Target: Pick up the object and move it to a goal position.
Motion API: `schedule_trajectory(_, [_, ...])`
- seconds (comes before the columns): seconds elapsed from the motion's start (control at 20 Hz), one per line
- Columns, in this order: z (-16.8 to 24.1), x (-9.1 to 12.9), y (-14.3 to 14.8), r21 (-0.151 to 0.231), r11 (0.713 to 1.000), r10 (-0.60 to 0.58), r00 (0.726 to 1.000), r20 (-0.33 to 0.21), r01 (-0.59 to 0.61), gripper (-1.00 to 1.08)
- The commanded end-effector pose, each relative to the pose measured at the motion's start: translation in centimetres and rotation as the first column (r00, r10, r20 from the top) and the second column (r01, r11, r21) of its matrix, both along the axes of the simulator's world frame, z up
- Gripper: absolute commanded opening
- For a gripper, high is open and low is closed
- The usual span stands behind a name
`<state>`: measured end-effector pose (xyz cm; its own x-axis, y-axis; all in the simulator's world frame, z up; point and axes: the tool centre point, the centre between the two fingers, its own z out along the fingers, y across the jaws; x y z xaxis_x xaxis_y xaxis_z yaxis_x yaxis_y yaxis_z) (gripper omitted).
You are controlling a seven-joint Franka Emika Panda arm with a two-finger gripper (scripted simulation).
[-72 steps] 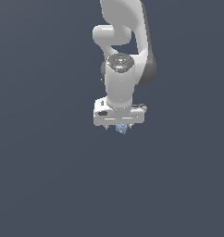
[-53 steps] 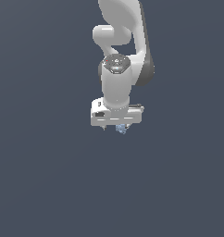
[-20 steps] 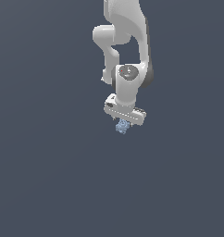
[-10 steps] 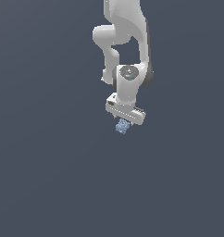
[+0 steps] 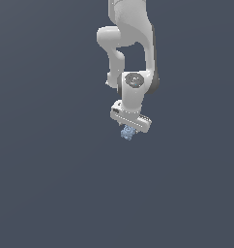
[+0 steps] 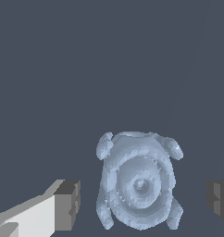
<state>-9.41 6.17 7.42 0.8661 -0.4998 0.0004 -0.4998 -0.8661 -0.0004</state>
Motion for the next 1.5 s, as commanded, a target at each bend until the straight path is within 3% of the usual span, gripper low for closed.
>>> schedule_trajectory(0.0, [-1.2,-0.1,0.0,0.000,1.000,-0.001,1.000,-0.001,0.001,1.00])
schedule_trajectory(0.45, [-3.3,-0.1,0.0,0.000,1.000,-0.003,1.000,-0.001,0.003,1.00])
schedule_trajectory(0.5, [-3.3,-0.1,0.0,0.000,1.000,-0.003,1.000,-0.001,0.003,-1.00])
schedule_trajectory(1.45, [-1.3,0.8,-0.2,0.000,1.000,-0.002,1.000,0.000,0.002,-1.00])
